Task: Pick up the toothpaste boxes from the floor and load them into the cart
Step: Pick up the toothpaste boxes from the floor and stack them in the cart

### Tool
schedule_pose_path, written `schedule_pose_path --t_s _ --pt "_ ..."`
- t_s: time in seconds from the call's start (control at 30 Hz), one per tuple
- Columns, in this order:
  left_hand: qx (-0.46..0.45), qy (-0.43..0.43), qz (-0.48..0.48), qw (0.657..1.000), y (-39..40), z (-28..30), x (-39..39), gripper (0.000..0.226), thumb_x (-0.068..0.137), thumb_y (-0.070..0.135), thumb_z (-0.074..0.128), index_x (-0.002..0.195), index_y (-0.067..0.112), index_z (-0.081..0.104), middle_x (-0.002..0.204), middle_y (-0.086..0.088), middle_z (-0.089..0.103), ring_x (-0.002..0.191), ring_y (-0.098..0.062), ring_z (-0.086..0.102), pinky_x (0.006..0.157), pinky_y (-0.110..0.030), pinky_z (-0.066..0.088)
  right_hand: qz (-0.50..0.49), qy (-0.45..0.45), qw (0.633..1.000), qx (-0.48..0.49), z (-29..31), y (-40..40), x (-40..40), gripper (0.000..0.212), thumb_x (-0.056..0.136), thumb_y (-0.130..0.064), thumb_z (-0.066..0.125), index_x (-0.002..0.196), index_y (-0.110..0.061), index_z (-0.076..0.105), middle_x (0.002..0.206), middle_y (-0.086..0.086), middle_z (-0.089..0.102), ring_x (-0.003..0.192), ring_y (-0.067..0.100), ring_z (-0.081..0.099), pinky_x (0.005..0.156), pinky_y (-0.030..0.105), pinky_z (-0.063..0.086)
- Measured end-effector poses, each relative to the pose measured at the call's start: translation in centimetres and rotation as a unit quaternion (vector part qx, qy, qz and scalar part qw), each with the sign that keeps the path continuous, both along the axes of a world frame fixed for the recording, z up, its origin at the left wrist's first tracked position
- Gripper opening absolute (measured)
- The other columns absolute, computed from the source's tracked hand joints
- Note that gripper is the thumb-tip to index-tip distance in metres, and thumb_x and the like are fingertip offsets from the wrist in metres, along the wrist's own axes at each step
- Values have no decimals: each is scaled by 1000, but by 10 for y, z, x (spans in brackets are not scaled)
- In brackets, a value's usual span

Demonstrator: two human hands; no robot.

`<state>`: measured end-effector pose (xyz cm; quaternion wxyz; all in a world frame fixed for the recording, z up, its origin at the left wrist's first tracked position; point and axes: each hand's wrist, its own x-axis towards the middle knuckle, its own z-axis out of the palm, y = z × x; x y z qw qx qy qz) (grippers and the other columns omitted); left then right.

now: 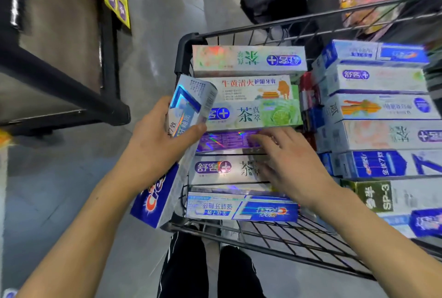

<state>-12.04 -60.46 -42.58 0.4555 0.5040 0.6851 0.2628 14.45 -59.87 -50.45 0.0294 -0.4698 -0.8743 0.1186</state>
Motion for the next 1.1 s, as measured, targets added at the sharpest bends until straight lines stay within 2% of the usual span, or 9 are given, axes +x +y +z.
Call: schedule_pose_path --t_s 0.17,0.37,0.47,0.6,0.7,0.8,0.9,1.0,1.1 --pt "-14 17 -14 1000 3 -3 3 28 85 43 72 104 39 53 100 15 70 88 -4 69 78 -34 56 -26 -20 999 26 -9 8 -12 57 78 -32 78 127 -9 61 115 13 60 97 37 55 80 45 47" --pt "-19 29 -34 999 6 -6 4 32 86 42 72 111 32 55 98 17 71 83 0 70 64 -16 51 -41 -36 998 16 -14 12 -17 53 70 -26 85 117 -11 65 104 13 60 88 36 54 73 41 46" --pt "-1 44 -42 998 10 -5 0 34 84 50 74 110 35 57 104 12 71 88 -5 70 76 -31 56 -37 -13 999 8 -4 11 -10 50 75 -29 83 118 -12 65 105 11 64 88 36 58 73 41 49" --pt "27 64 -61 996 20 1 -2 35 86 48 73 114 37 57 113 5 67 98 -11 66 90 -43 54 -28 20 999 -39 16 15 8 47 89 -46 58 123 -16 63 109 7 66 92 35 59 76 43 50" --pt "42 89 -108 989 30 4 1 32 89 38 73 114 31 55 105 10 65 91 -1 62 83 -25 51 -14 49 988 -146 23 17 19 58 93 -60 40 129 -20 61 113 2 66 101 30 60 81 43 53" --pt "48 111 -164 979 38 8 13 40 85 39 74 114 31 48 101 21 64 86 6 61 70 -12 46 -6 50 972 -229 18 9 20 57 94 -60 41 135 -25 59 117 -1 63 110 25 57 91 42 49" --pt "43 154 -256 953 41 2 30 50 84 44 74 121 26 46 102 12 66 84 -3 64 73 -23 49 5 35 973 -229 7 1 17 50 94 -56 43 131 -28 64 115 -3 62 103 28 54 86 41 47" --pt "71 185 -328 923 39 -13 48 59 86 42 75 136 24 49 114 0 66 96 -15 61 83 -32 47 -12 11 967 -254 5 0 19 63 88 -72 27 135 -44 58 123 -11 58 113 22 50 91 42 43" --pt "109 197 -376 899 36 -29 64 64 85 35 76 141 17 51 119 -7 65 108 -25 57 91 -41 48 -47 -20 968 -248 10 0 36 72 84 -81 28 136 -40 55 128 -10 56 118 20 50 94 41 43"
